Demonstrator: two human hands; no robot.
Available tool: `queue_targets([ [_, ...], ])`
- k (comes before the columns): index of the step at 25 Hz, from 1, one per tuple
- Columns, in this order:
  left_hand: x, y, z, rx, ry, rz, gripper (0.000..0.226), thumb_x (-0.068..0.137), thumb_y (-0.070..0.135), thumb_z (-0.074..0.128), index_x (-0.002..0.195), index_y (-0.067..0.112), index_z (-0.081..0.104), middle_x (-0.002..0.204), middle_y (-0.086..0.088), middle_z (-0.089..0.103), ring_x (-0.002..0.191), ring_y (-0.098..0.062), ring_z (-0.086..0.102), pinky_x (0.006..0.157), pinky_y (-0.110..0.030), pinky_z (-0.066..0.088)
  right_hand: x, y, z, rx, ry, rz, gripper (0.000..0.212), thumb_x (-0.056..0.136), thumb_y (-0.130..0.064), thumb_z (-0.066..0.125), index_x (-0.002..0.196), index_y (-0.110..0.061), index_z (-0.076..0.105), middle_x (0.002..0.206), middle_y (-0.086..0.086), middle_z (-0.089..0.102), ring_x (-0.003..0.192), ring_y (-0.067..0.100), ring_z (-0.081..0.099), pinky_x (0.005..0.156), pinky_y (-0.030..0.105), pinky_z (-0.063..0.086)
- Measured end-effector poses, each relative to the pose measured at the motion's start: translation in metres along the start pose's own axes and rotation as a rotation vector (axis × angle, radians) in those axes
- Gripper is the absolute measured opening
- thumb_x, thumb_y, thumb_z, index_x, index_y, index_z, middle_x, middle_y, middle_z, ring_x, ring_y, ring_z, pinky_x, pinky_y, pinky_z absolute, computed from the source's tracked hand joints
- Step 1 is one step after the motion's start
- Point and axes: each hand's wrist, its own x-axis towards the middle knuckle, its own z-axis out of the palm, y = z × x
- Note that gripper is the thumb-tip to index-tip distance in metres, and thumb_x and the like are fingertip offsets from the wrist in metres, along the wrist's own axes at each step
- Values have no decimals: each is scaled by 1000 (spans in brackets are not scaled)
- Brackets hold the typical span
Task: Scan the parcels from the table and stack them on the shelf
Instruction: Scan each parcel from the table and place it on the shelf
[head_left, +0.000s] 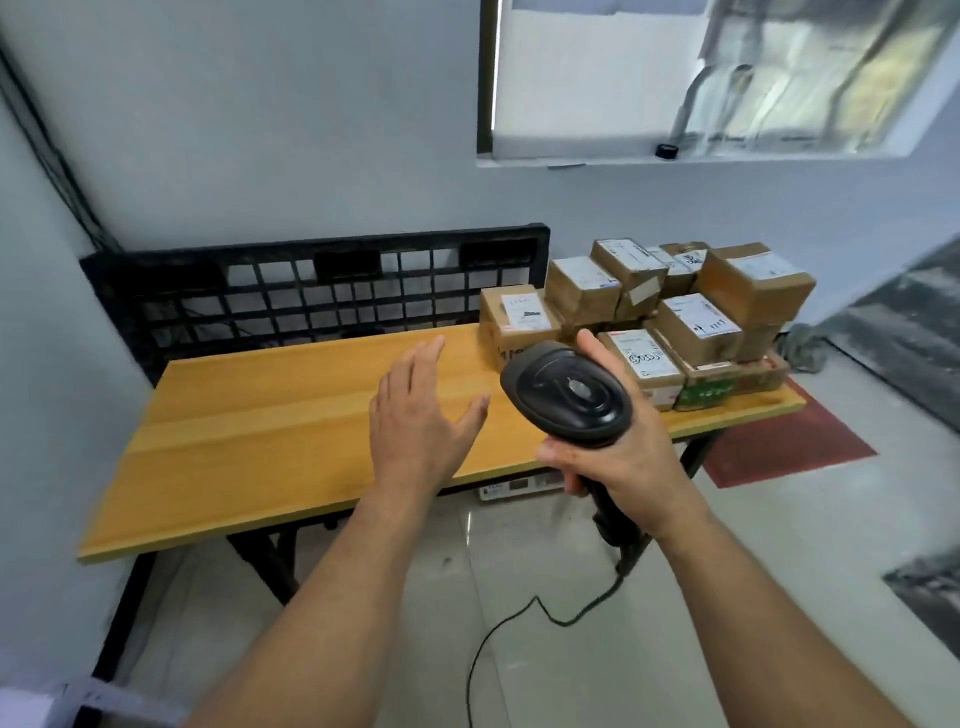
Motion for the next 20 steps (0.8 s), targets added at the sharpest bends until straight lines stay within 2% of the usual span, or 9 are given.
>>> queue_targets([
  [3,17,19,32,-33,-47,50,72,85,49,63,145,23,34,144,0,41,132,-18,37,107,-33,32,7,12,-30,-18,63,28,101,70,5,81,141,-49,34,129,9,58,61,9,66,50,32,52],
  [7,40,47,77,-82,-93,70,68,86,46,64,144,25,35,145,2,41,133,-16,36,108,-34,31,25,28,-77,-35,136,46,99,70,6,82,133,-56,36,126,12,58,58,10,65,49,29,51],
  [14,92,121,176,-120,-127,-4,66,88,46,61,145,25,34,147,3,39,135,-15,33,111,-37,31,88,61,-199,-75,140,81,101,69,5,83,132,-59,37,128,9,58,58,15,66,53,39,55],
  [20,143,215,266,-168,-179,-4,64,90,50,56,146,28,33,147,6,38,135,-14,34,108,-36,36,137,82,-329,-124,188,99,100,69,5,83,129,-60,38,105,11,65,49,21,60,49,32,51],
])
